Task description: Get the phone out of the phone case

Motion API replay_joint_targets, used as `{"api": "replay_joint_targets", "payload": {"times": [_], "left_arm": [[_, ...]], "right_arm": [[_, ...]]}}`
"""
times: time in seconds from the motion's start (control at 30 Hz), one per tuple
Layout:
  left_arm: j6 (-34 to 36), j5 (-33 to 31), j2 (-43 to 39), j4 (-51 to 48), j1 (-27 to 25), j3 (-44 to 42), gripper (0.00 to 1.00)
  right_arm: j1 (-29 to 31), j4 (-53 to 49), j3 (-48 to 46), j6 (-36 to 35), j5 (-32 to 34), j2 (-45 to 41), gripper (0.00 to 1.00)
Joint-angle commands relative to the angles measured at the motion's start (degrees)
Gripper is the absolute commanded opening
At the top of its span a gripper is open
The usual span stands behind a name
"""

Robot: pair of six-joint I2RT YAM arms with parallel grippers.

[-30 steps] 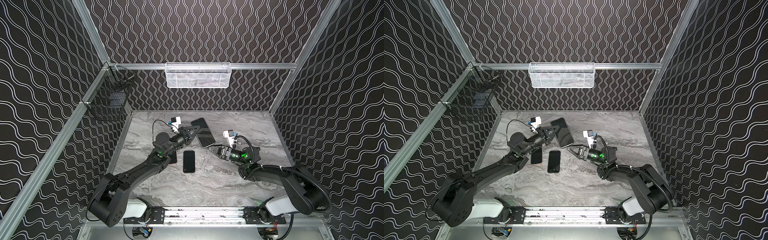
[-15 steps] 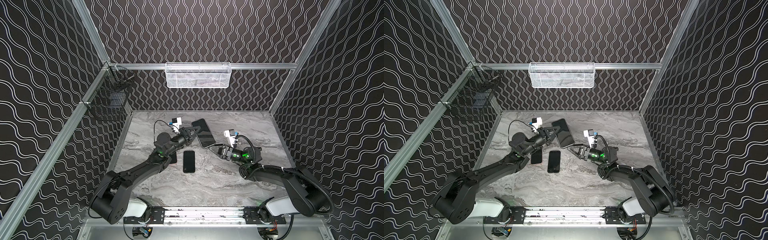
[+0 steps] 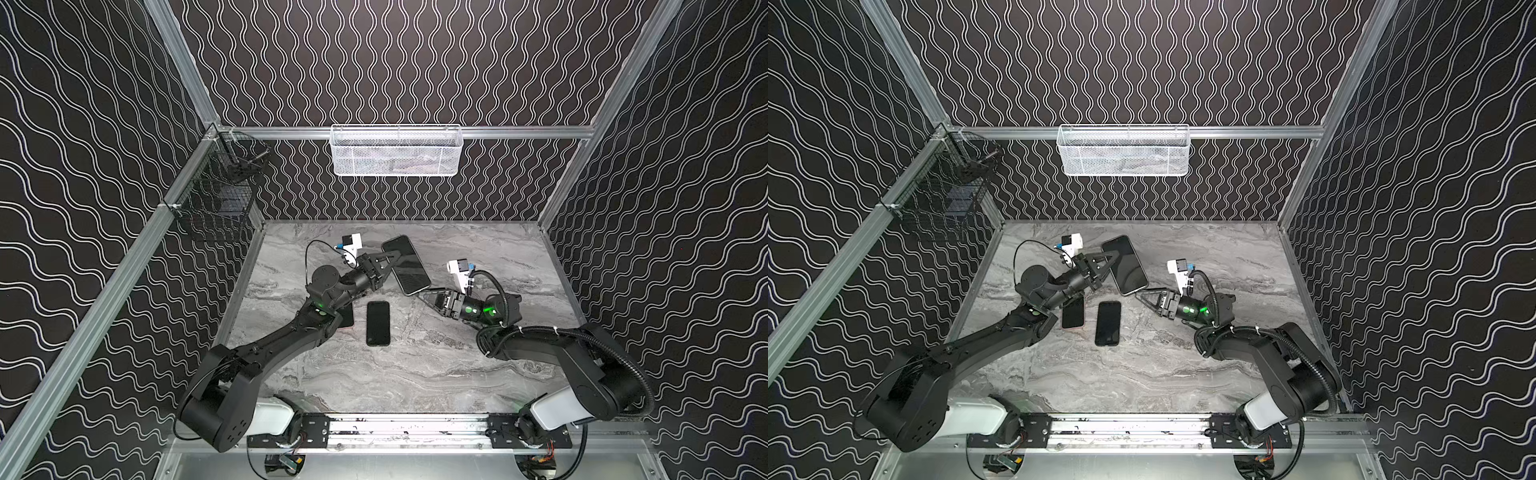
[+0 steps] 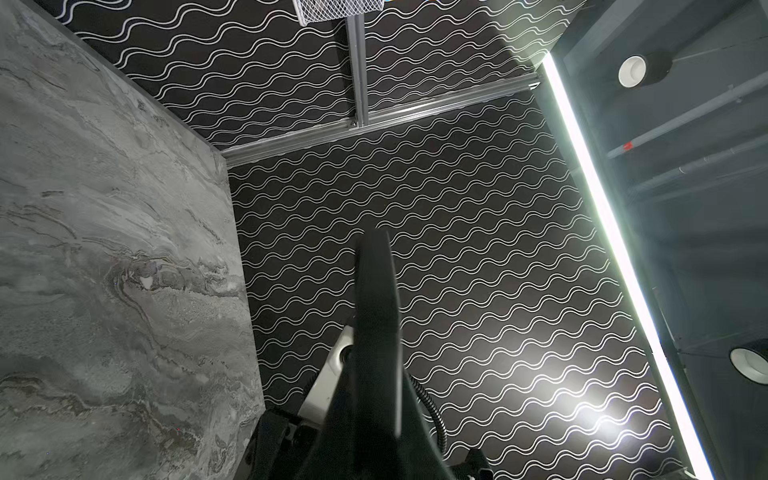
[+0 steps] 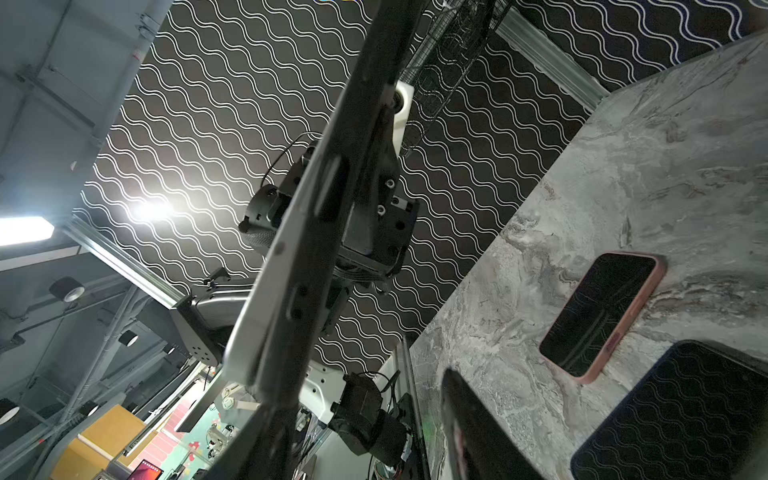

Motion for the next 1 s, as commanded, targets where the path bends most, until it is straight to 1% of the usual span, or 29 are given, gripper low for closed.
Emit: {"api": "replay_joint_targets", "payload": {"times": [0.0, 0.13, 0.47, 0.97], "left_arm": [[-0.33, 0.63, -0.43, 3.02, -0.23, -0.2, 0.0], [-0.55, 0.52, -0.08, 3.47, -0.28, -0.58, 0.0], [-0.48, 0.53, 0.2, 3.59, -0.24, -0.1, 0.0], [-0.62, 0.36, -1.31, 2.82, -0.53, 0.07, 0.0]], "right_arm": [[-0.57, 5.38, 0.31, 1.95, 0.25, 0.24, 0.56], [-1.16, 5.59, 0.53, 2.47, -0.34, -0.06, 0.56], [-1.61, 2.42, -0.88, 0.31, -0.44, -2.91, 0.56], [-2.06, 4.54, -0.88, 1.3, -0.39, -0.96, 0.56]]}}
